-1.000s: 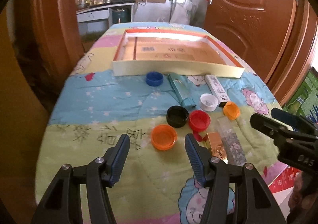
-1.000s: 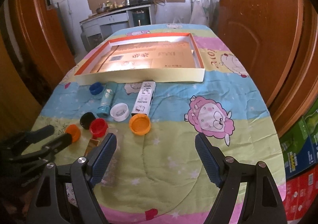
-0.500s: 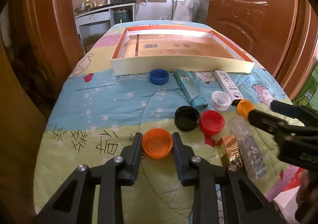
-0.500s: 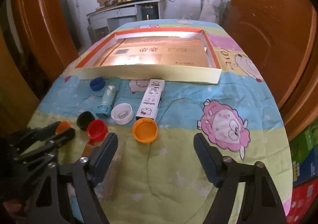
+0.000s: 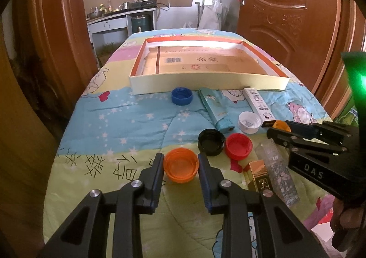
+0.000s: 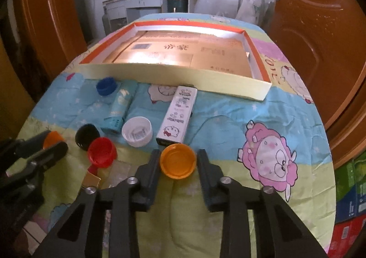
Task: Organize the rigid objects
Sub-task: 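Close the left tool on an orange cap while the right tool grasps the other orange cap, then carry the orange cap in the left tool into the tray box while the right tool carries its orange cap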
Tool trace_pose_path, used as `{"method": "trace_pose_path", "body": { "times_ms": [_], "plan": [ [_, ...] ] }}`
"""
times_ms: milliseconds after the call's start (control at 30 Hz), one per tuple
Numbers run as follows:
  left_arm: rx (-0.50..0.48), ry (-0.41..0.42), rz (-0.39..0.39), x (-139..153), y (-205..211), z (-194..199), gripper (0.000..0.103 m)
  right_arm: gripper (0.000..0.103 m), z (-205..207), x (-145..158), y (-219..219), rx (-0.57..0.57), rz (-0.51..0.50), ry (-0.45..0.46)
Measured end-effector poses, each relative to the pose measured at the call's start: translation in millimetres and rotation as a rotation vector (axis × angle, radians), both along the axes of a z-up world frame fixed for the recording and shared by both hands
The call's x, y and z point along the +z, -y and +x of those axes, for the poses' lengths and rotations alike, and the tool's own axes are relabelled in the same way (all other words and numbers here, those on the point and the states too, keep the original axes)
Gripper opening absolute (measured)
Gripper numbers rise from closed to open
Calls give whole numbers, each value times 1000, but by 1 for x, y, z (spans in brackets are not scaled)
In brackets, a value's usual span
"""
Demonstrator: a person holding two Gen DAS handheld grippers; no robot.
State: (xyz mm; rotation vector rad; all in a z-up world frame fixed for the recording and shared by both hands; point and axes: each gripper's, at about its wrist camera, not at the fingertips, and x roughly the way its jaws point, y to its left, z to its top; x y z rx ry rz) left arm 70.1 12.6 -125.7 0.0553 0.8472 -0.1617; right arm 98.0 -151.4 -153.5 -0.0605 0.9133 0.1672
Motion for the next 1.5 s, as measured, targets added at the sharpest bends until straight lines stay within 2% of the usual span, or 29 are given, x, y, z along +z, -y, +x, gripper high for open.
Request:
{"method": "trace_pose_path", "body": {
  "times_ms": [133, 433, 800, 1033, 1233, 1367, 1500],
  "plan": [
    [7, 3, -10, 3, -2, 0, 30, 30, -4, 2, 7, -12, 34, 0],
    [-1, 41, -22, 24, -3, 5, 30, 30, -12, 30, 19, -20, 88, 54],
    [-13, 54, -44, 69, -1, 47, 30, 30, 3, 66, 25, 23, 87, 115],
    [2, 65, -60, 93, 3, 88, 30, 30, 29, 97, 35, 41, 67, 175],
    [5, 43, -53, 101, 9, 127, 30, 30, 63, 110, 39, 65, 19, 193],
    [11, 6, -62, 103, 11, 156, 30, 31, 94, 113, 42, 84, 14, 171],
    [26, -19, -37, 102, 14, 185, 30, 31, 126, 109, 41, 99, 10, 131]
  ]
}}
